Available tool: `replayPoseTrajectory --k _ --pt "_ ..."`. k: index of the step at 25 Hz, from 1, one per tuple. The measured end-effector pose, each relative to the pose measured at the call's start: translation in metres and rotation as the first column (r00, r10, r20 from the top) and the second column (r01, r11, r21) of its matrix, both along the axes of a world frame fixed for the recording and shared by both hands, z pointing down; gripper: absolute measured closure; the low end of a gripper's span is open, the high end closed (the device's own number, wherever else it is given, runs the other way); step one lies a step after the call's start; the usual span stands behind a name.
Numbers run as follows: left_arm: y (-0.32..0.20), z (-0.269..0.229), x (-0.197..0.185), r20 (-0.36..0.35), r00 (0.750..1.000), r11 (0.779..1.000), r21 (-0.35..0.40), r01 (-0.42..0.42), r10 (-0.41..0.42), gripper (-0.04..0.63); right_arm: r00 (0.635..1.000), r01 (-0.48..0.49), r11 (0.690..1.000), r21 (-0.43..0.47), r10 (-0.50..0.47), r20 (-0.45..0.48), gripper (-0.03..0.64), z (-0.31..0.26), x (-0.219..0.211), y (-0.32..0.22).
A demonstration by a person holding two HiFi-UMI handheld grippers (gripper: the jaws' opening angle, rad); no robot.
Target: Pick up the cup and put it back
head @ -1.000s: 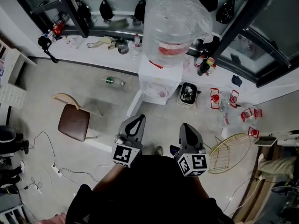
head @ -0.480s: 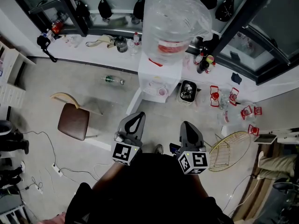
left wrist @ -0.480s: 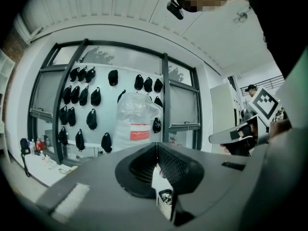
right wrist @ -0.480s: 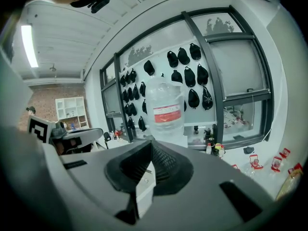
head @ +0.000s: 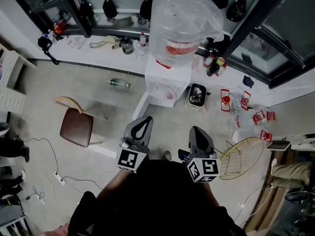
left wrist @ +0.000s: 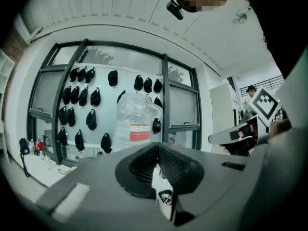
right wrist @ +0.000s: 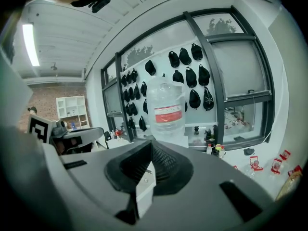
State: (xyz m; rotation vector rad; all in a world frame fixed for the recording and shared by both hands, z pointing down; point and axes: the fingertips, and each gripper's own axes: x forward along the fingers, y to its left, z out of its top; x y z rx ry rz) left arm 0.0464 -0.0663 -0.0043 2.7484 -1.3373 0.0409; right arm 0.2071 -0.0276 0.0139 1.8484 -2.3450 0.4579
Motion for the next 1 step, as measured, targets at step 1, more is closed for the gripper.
replayPoseTrajectory --k 1 --pt "0.0001 -0.0004 -0.0006 0.0 1.0 1.0 0.0 0.0 0.0 0.588 1.0 0.0 1.0 0.0 0.0 0.0 0.623 0.0002 -0.0008 0.0005"
